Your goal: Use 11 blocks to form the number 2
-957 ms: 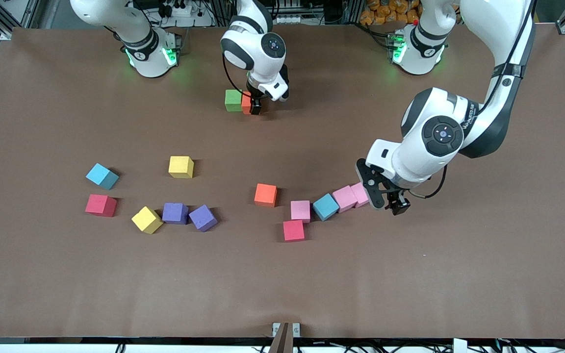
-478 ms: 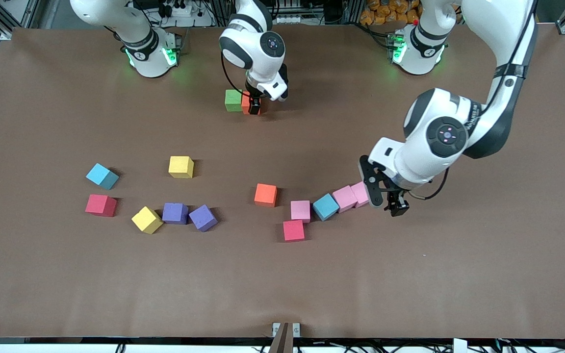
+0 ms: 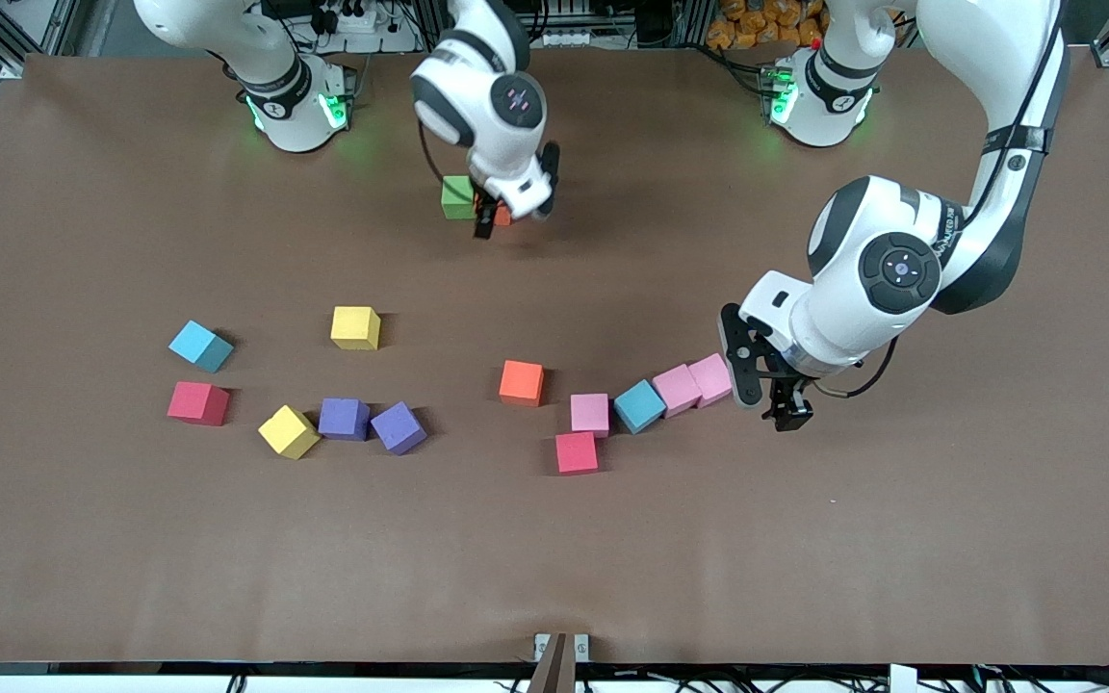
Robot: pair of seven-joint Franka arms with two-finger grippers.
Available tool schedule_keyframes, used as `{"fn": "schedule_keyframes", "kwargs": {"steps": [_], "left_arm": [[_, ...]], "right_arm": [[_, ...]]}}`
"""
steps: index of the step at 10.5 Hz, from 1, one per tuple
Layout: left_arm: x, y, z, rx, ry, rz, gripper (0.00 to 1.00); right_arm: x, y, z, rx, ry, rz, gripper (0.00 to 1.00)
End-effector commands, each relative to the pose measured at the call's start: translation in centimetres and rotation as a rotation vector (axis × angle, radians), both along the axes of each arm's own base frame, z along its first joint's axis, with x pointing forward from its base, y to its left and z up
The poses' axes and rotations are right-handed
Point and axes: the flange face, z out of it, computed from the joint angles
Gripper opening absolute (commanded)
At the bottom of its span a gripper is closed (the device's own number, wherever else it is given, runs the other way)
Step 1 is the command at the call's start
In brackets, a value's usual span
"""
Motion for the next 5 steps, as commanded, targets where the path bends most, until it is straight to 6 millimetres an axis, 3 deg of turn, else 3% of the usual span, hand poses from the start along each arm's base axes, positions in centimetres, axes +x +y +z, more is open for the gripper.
{"fn": "schedule_keyframes", "kwargs": {"steps": [1,3,5], "left_arm": [[-0.2,-0.3,0.5,-0.019,0.002,-0.013,1.0],[-0.2,-0.1,-0.9,-0.017,0.03,0.02,1.0],[-0.2,-0.6,-3.3,-0.047,0.083,0.106,1.0]], "right_arm": [[7.1,-4.2,3.0,0.018,-0.014,-0.183,1.0],[13.9,-10.4,5.6,0.028,-0.032,-0.349,1.0],[20.2,-14.9,7.6,0.051,-0.064,-0.468,1.0]]}}
